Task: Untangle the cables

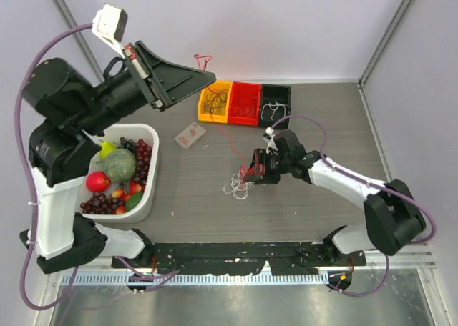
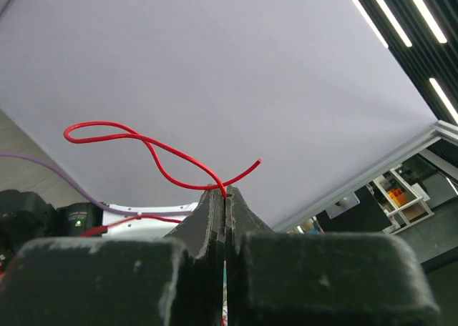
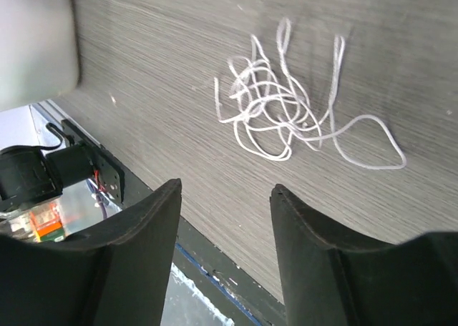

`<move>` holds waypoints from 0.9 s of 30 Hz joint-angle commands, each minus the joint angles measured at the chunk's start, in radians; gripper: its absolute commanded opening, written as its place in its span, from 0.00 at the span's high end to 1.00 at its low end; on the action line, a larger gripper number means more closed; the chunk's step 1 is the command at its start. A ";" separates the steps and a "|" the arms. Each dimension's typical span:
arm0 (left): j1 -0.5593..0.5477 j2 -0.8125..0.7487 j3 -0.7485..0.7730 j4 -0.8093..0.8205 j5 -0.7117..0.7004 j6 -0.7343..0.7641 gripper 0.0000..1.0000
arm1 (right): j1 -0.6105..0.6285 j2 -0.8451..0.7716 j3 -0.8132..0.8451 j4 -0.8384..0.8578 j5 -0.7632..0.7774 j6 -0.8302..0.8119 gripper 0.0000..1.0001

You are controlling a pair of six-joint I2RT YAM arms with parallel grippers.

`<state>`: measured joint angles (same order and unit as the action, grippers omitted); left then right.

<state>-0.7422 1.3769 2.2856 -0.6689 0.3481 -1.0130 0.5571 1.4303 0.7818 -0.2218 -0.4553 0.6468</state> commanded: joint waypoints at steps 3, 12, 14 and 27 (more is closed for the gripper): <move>0.001 0.037 -0.066 -0.021 -0.092 -0.025 1.00 | -0.022 -0.169 0.181 -0.233 0.113 -0.180 0.37; 0.024 0.048 -0.069 0.014 -0.100 -0.050 1.00 | -0.077 -0.173 0.569 -0.554 0.363 -0.343 0.32; 0.026 0.047 -0.072 0.020 -0.097 -0.056 1.00 | -0.072 -0.116 0.664 -0.654 0.366 -0.415 0.33; 0.066 0.045 -0.107 0.054 -0.034 -0.090 1.00 | -0.062 -0.277 0.642 -0.257 -0.224 -0.365 0.30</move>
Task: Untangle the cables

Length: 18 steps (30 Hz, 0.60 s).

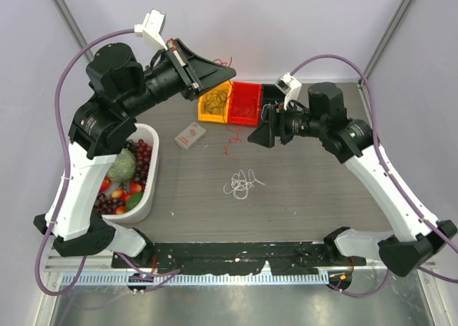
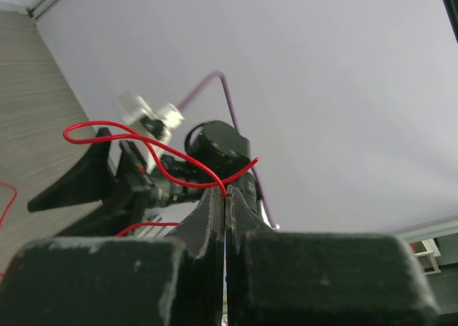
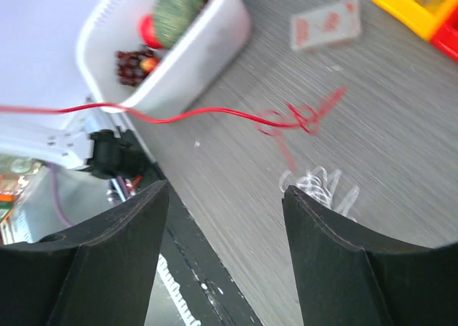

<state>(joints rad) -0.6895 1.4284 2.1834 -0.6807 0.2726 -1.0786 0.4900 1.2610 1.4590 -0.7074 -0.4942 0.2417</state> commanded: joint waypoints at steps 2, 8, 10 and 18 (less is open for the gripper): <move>0.013 -0.003 -0.004 0.075 0.046 -0.029 1.00 | 0.005 -0.107 -0.020 0.215 -0.181 0.016 0.30; 0.022 0.000 -0.005 0.099 0.073 -0.050 1.00 | 0.005 -0.042 0.027 0.192 -0.278 -0.019 0.30; 0.024 0.000 -0.005 0.105 0.074 -0.055 1.00 | 0.012 -0.026 0.012 0.252 -0.384 0.031 0.30; 0.031 0.004 0.001 0.144 0.077 -0.084 1.00 | 0.058 -0.043 -0.136 0.489 -0.543 0.211 0.30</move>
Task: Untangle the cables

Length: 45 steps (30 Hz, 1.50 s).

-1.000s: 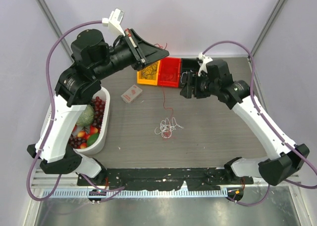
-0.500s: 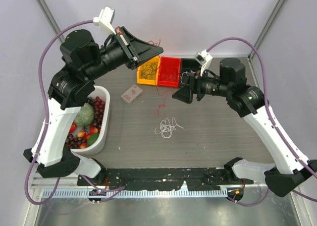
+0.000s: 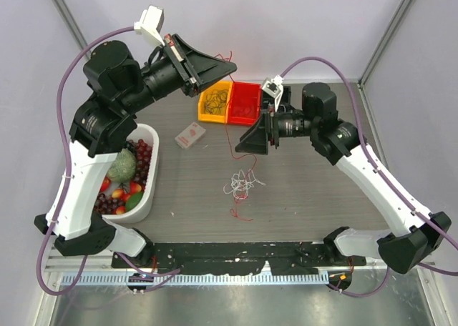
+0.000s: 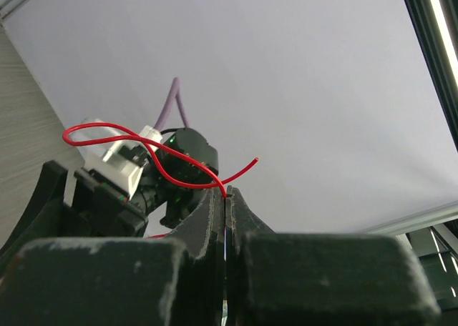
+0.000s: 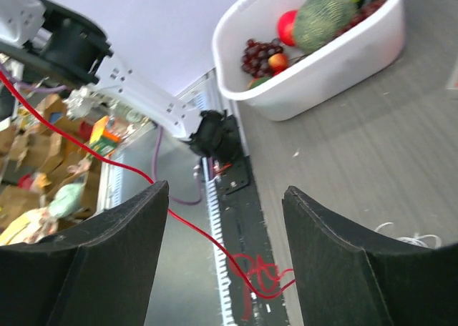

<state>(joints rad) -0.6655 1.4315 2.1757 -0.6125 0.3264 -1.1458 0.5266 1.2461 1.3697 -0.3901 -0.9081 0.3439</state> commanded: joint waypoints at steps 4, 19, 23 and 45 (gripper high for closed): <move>0.015 0.012 0.010 0.083 0.022 -0.022 1.00 | 0.032 -0.068 -0.151 0.339 -0.187 0.242 0.31; 0.067 0.047 0.039 0.051 0.000 -0.017 1.00 | 0.056 -0.122 -0.156 0.298 -0.176 0.271 0.78; 0.083 0.049 0.012 0.060 0.000 -0.037 1.00 | 0.056 -0.123 -0.153 0.373 -0.180 0.326 0.73; 0.103 0.070 0.058 0.080 0.033 -0.077 1.00 | 0.161 -0.017 -0.095 0.396 -0.028 0.276 0.46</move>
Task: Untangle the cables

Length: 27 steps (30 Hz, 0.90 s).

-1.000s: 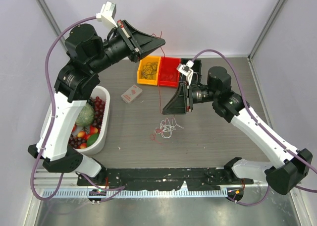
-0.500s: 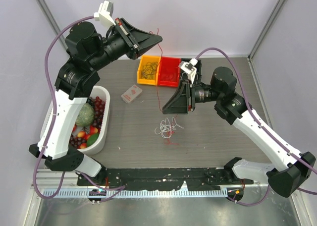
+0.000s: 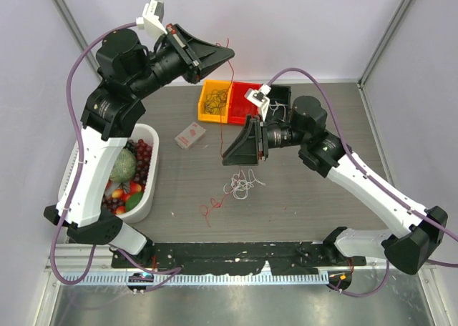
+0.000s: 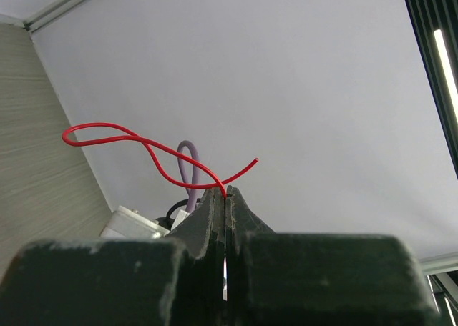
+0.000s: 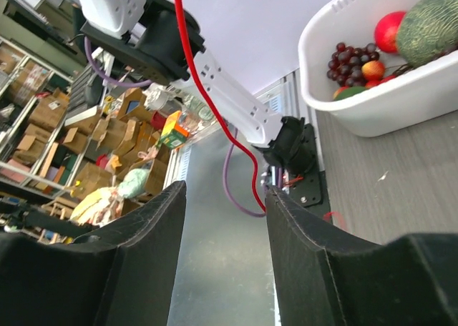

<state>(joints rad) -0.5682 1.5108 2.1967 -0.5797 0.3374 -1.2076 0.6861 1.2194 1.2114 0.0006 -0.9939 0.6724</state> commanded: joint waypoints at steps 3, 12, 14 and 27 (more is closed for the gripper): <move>0.005 -0.014 0.037 0.049 0.023 -0.021 1.00 | 0.001 0.020 0.071 -0.024 0.066 -0.059 0.45; 0.008 -0.017 0.038 0.063 0.022 -0.032 1.00 | 0.049 0.045 0.060 -0.007 0.078 -0.056 0.45; 0.007 -0.015 0.038 0.064 0.022 -0.032 1.00 | 0.062 0.049 0.059 -0.007 0.087 -0.056 0.45; 0.011 -0.031 0.028 0.038 0.009 -0.012 1.00 | 0.101 0.046 0.066 0.006 0.126 -0.082 0.52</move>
<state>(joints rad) -0.5671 1.5108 2.1994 -0.5728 0.3408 -1.2320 0.7792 1.2774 1.2381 -0.0307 -0.8986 0.6270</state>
